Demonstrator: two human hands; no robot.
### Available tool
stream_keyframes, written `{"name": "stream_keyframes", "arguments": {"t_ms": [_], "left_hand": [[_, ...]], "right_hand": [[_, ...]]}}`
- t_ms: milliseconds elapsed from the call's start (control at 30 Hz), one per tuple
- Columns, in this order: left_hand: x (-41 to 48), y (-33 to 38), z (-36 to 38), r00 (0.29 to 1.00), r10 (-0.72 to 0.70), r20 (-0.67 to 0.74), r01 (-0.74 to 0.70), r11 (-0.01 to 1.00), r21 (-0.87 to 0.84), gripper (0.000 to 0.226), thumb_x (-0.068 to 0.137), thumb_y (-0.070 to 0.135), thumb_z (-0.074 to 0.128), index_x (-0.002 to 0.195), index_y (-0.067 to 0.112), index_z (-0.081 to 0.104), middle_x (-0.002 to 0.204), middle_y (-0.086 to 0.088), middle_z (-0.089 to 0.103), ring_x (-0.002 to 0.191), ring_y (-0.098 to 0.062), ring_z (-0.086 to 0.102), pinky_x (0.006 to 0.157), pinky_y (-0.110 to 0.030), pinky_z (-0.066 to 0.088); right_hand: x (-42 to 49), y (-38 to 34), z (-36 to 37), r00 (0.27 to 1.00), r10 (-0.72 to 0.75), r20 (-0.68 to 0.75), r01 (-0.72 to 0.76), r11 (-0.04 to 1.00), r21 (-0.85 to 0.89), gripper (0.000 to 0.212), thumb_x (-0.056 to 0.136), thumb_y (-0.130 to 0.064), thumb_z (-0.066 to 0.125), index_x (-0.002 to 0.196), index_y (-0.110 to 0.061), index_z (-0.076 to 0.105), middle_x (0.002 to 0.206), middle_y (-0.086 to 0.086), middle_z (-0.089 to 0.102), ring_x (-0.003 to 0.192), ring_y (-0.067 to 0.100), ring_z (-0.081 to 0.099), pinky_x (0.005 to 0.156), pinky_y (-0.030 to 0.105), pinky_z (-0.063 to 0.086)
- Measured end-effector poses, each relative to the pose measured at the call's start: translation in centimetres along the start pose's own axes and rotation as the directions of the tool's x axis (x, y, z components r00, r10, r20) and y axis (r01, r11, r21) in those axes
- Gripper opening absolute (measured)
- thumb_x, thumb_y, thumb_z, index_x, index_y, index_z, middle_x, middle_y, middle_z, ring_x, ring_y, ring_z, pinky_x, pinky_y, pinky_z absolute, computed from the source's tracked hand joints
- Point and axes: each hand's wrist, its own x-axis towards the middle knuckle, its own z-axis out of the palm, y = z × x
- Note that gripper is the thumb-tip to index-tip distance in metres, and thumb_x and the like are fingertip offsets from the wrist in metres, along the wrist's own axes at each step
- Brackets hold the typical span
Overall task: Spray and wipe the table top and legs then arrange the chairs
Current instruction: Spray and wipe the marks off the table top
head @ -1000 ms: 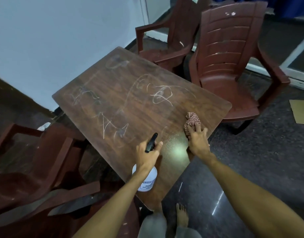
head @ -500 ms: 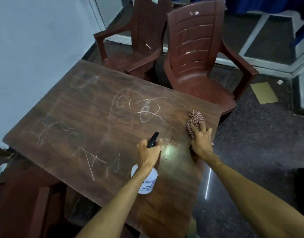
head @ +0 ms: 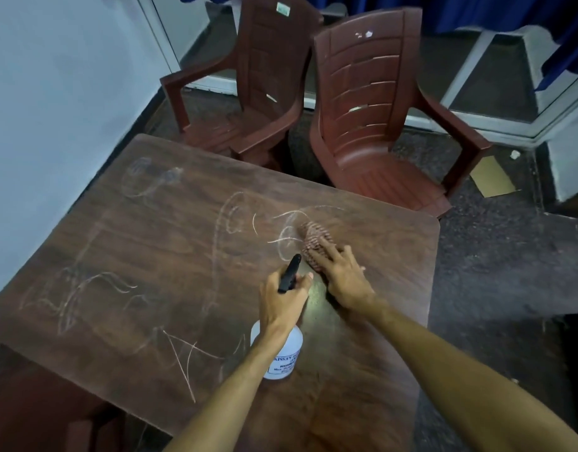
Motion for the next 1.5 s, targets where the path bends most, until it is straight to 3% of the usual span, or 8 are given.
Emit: {"name": "stream_keyframes", "arguments": {"t_ms": [200,367,533,667,867,1033,1267,1500], "left_hand": [[2.1,0.0,-0.3,0.999,0.041,0.013,-0.040,0.999,-0.034,0.032,0.086,0.024,0.080,0.065,0.007,0.062,0.048,0.010,0.054,0.045,-0.008,0.049,0.055,-0.028,0.045],[3.1,1.1,-0.8,0.996,0.087,-0.016,-0.087,0.996,-0.003,0.029,0.086,0.023,0.080,0.065,0.010,0.063,0.051,0.010,0.057,0.047,-0.005,0.051,0.057,-0.023,0.044],[3.6,1.3,-1.8,0.992,0.100,-0.075,-0.098,0.995,0.030,0.028,0.085,0.020,0.081,0.066,0.010,0.063,0.052,0.010,0.057,0.045,-0.001,0.049,0.054,-0.016,0.041],[2.9,2.0,-1.9,0.992,0.104,-0.076,-0.100,0.994,0.050,0.028,0.086,0.016,0.080,0.065,0.011,0.062,0.057,0.006,0.060,0.045,0.002,0.051,0.052,-0.011,0.039],[3.4,3.1,-2.4,0.991,0.097,-0.087,-0.093,0.995,0.048,0.028,0.087,0.017,0.079,0.068,0.002,0.063,0.053,0.004,0.056,0.045,-0.005,0.045,0.050,-0.016,0.041],[6.3,4.1,-2.7,0.997,0.063,-0.045,-0.060,0.996,0.061,0.037,0.087,0.019,0.078,0.060,0.007,0.056,0.049,0.007,0.049,0.044,-0.008,0.041,0.050,-0.021,0.038],[12.0,4.1,-4.8,0.998,-0.058,-0.015,0.059,0.993,0.101,0.045,0.089,0.028,0.075,0.058,0.016,0.044,0.053,0.001,0.047,0.050,-0.019,0.044,0.054,-0.028,0.036],[16.1,3.1,-8.8,1.000,0.000,-0.030,0.003,0.994,0.109,0.041,0.085,0.028,0.076,0.057,0.015,0.049,0.050,0.001,0.049,0.052,-0.023,0.047,0.058,-0.034,0.044]], "right_hand": [[3.4,4.4,-1.9,0.861,0.498,-0.099,-0.492,0.867,0.080,0.073,0.078,0.010,0.049,0.146,-0.016,0.047,0.156,0.015,0.031,0.117,0.041,0.035,0.101,0.047,0.033],[2.3,0.9,1.0,1.000,0.018,0.004,-0.018,1.000,-0.005,0.083,0.071,0.011,0.051,0.147,-0.024,0.045,0.157,0.007,0.033,0.108,0.030,0.038,0.095,0.043,0.038],[3.3,2.6,-2.3,0.899,0.437,-0.025,-0.434,0.897,0.079,0.071,0.083,0.007,0.053,0.148,-0.019,0.044,0.156,0.010,0.030,0.117,0.037,0.033,0.103,0.057,0.040],[0.0,-0.6,0.1,0.997,-0.066,0.027,0.066,0.998,0.000,0.074,0.085,0.007,0.058,0.150,-0.025,0.041,0.157,0.009,0.034,0.106,0.030,0.038,0.095,0.050,0.048],[1.8,5.3,-2.3,0.815,0.571,-0.099,-0.560,0.820,0.123,0.070,0.081,0.010,0.049,0.147,-0.013,0.042,0.158,0.021,0.023,0.115,0.041,0.034,0.096,0.048,0.036],[4.7,1.5,-0.9,0.966,0.258,-0.016,-0.257,0.964,0.067,0.077,0.079,0.010,0.053,0.150,-0.017,0.041,0.160,0.013,0.022,0.113,0.031,0.029,0.106,0.049,0.038],[10.1,3.2,-1.3,0.834,0.546,-0.085,-0.538,0.837,0.101,0.069,0.082,0.008,0.050,0.147,-0.014,0.044,0.159,0.018,0.023,0.116,0.042,0.032,0.102,0.053,0.037],[15.6,-3.1,2.7,0.961,0.272,-0.041,-0.271,0.962,0.036,0.078,0.074,0.005,0.054,0.148,-0.020,0.045,0.160,0.014,0.027,0.111,0.038,0.035,0.103,0.047,0.032]]}}
